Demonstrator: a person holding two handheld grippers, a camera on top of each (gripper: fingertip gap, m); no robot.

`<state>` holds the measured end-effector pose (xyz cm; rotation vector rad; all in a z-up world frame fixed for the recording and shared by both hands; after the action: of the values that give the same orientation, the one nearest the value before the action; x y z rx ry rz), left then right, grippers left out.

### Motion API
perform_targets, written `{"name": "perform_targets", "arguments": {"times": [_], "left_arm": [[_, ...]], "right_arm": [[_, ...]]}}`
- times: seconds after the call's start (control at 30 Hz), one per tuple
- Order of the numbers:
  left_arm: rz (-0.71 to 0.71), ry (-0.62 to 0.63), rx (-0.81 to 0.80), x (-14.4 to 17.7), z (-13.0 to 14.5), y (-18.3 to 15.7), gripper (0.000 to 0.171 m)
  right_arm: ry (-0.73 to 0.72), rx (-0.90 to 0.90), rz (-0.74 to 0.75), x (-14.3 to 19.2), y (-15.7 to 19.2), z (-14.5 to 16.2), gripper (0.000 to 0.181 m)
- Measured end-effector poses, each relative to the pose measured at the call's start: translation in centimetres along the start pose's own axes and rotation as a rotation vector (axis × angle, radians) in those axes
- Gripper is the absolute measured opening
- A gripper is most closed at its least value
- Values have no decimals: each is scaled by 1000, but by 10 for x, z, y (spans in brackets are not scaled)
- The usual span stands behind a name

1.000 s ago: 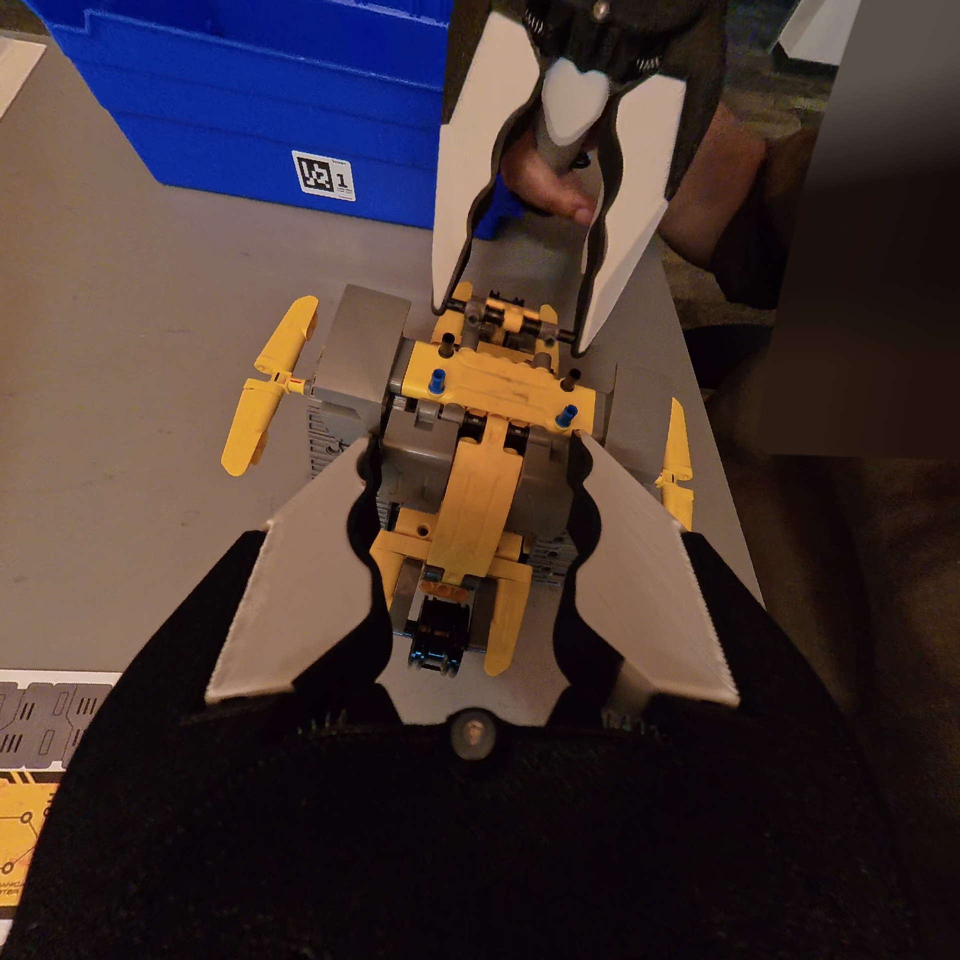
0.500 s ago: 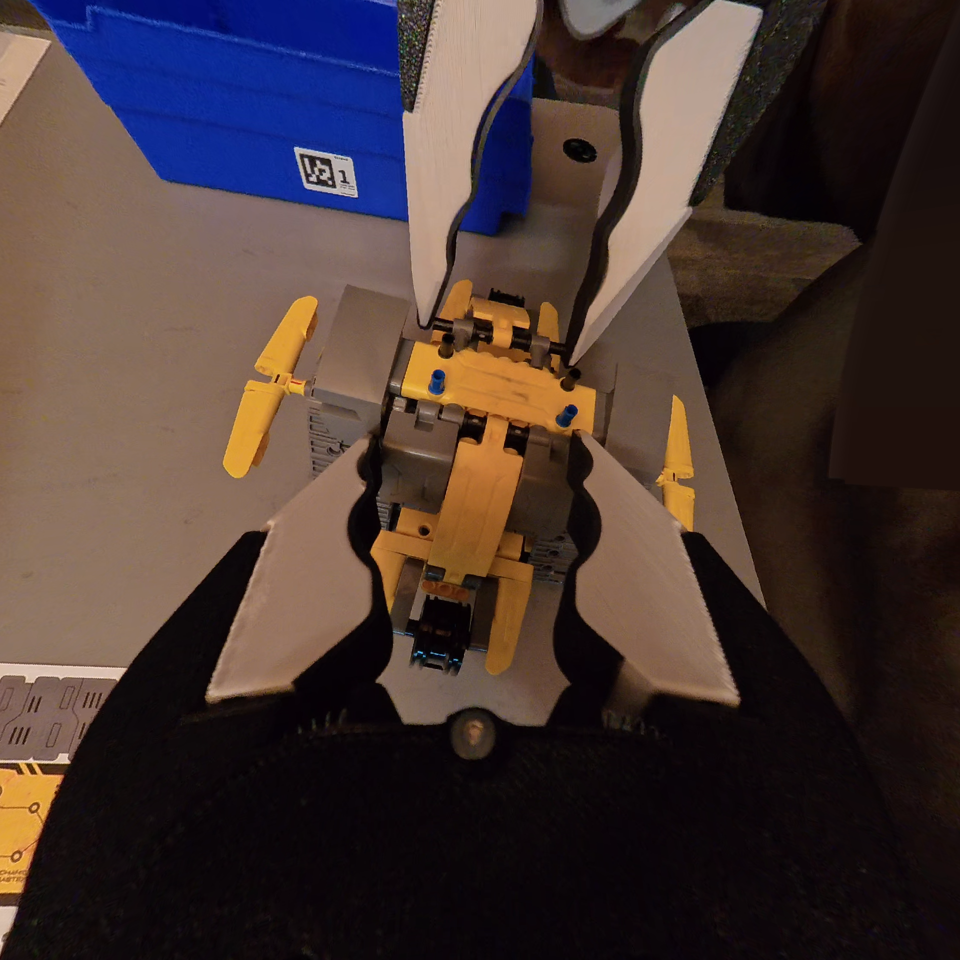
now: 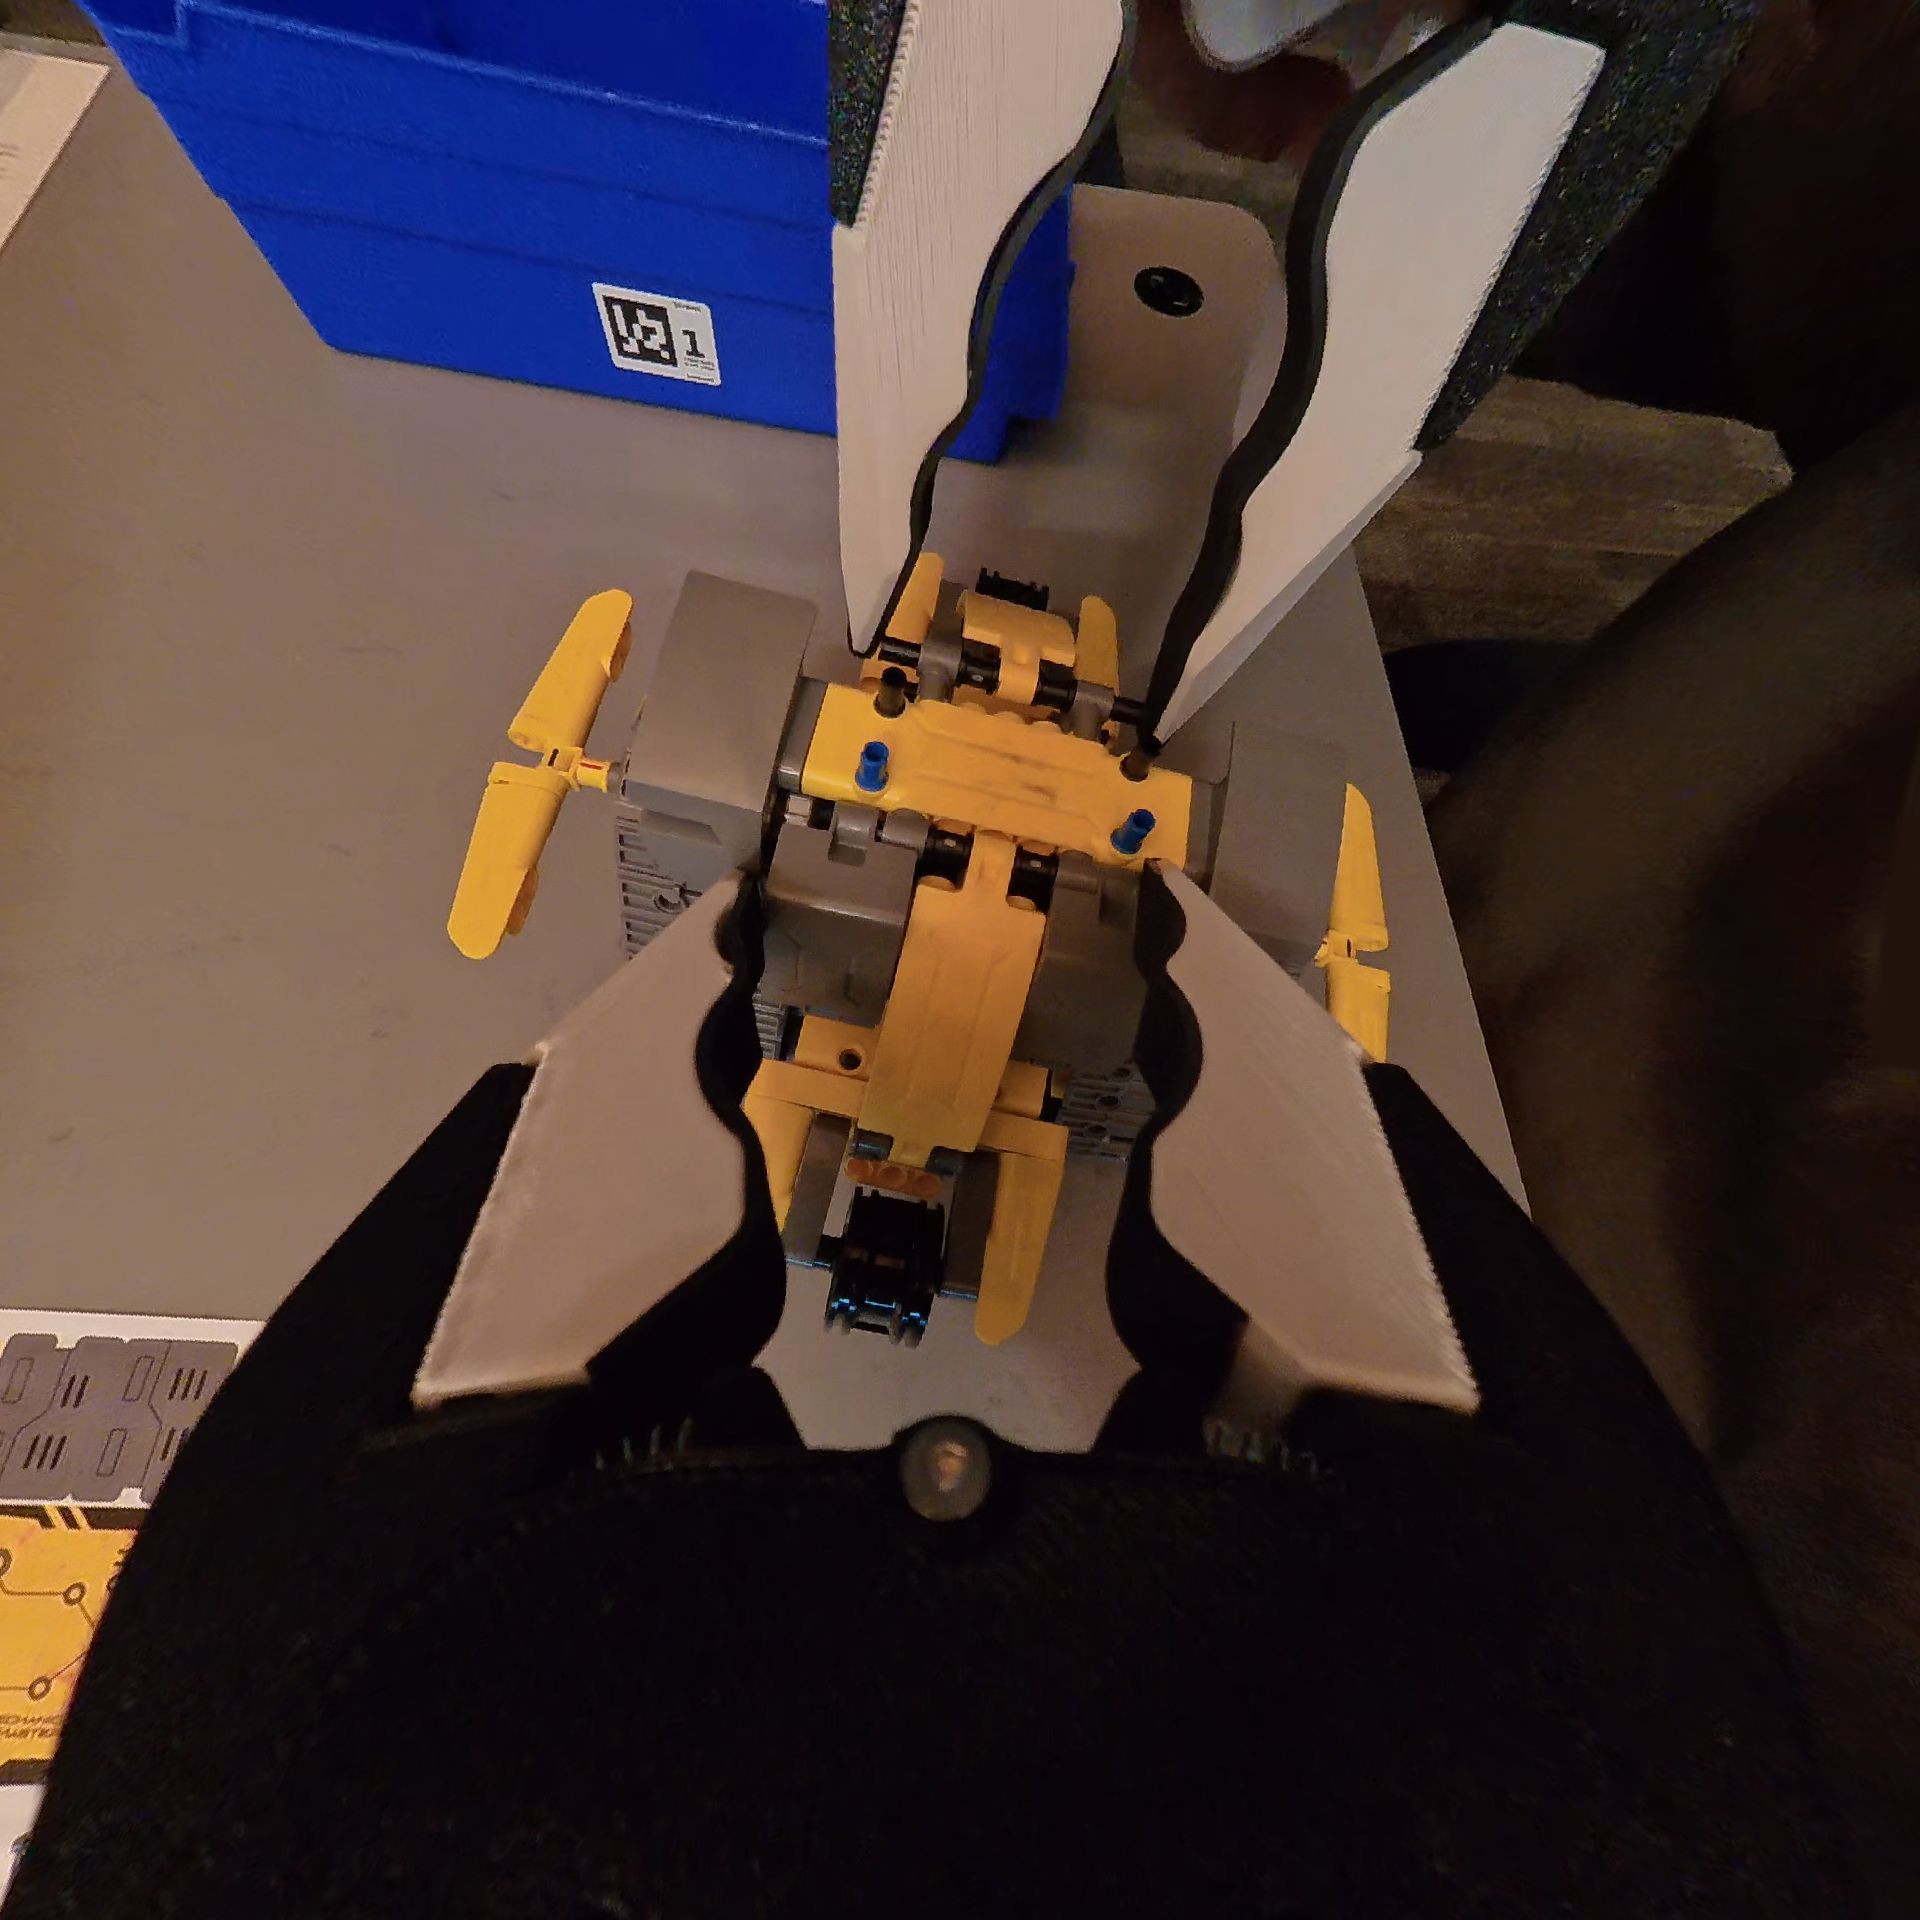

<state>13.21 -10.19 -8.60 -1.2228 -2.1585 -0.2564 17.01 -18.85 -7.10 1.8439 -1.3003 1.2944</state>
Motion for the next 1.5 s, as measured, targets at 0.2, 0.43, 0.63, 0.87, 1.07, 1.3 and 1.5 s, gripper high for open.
{"name": "perform_targets", "arguments": {"times": [0.2, 0.43, 0.63, 0.87, 1.07, 1.3, 1.5], "left_arm": [[1, -4, 4, 0, 0, 0, 70], [5, -5, 6, -1, -1, 0, 70], [7, -9, 9, -1, 0, 0, 71], [9, -7, 10, 0, 0, 0, 71], [11, -8, 13, 0, 0, -1, 71], [11, -8, 14, 0, -1, -1, 71], [12, -9, 13, 0, -1, -1, 71]], "right_arm": [[-116, -30, -24, 0, 0, 3, 56], [-261, -68, -53, 5, -2, 0, 56], [-295, -93, -35, 0, -4, 10, 56], [-344, -67, -52, -3, 0, 14, 56], [-400, -96, -50, -3, 0, 15, 56], [-396, -102, -42, -3, 1, 15, 56], [-421, -118, -59, -2, 0, 17, 56]]}}
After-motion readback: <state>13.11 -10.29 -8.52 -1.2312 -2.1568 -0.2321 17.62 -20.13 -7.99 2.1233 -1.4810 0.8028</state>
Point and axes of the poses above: each gripper's, where its closed fingertips meet, x back along the fingers, z out of its underside, y = z × x across the jaws, the point moved 5 cm from there along x, back along the fingers, and after that the axes turned 1 degree about y, right-handed, at the moved point
